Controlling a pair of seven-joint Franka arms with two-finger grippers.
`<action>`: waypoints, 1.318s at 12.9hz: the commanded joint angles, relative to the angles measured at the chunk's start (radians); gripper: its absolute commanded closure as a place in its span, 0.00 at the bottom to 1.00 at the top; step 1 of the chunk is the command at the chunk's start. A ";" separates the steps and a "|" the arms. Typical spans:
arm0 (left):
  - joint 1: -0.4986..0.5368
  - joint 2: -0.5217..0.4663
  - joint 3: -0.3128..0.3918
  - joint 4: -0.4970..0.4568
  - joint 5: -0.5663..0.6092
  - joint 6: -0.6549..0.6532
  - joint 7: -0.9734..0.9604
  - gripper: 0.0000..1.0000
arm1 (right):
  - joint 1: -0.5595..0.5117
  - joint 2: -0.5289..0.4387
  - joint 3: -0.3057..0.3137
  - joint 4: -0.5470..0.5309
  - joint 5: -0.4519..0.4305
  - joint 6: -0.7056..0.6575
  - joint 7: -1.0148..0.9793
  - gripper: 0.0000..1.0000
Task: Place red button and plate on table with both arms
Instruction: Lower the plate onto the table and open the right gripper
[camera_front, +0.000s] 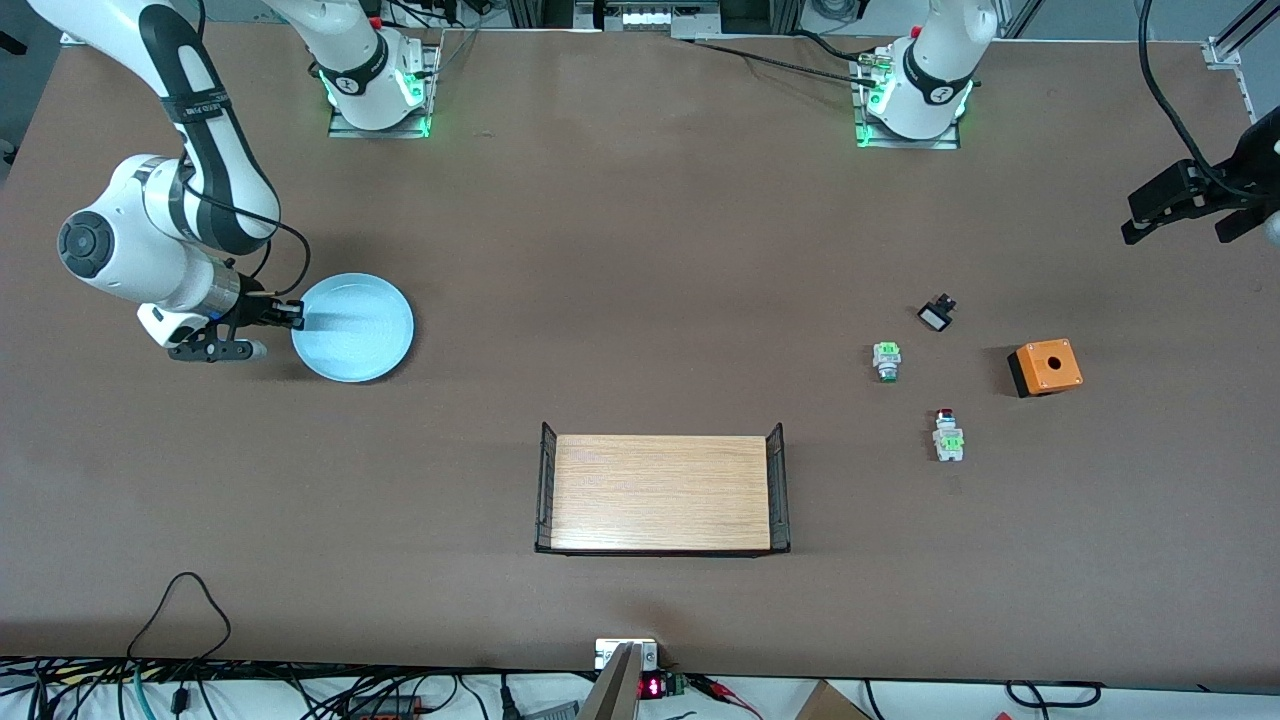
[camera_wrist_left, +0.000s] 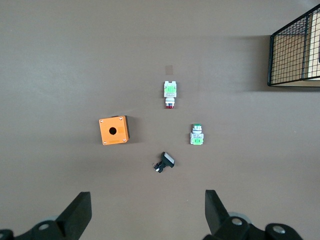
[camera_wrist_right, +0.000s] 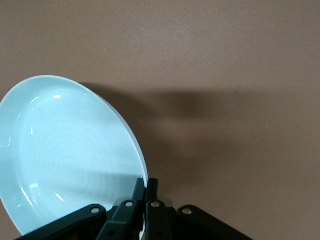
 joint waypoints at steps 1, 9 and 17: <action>0.010 -0.007 -0.009 0.014 -0.010 -0.022 0.012 0.00 | -0.019 -0.003 0.018 -0.025 -0.007 0.029 -0.017 0.95; 0.012 -0.006 -0.008 0.014 -0.007 -0.022 0.058 0.00 | -0.007 -0.064 0.083 0.021 -0.005 -0.009 0.196 0.00; 0.012 -0.003 -0.006 0.035 -0.009 -0.025 0.047 0.00 | 0.050 -0.056 0.099 0.410 -0.083 -0.452 0.371 0.00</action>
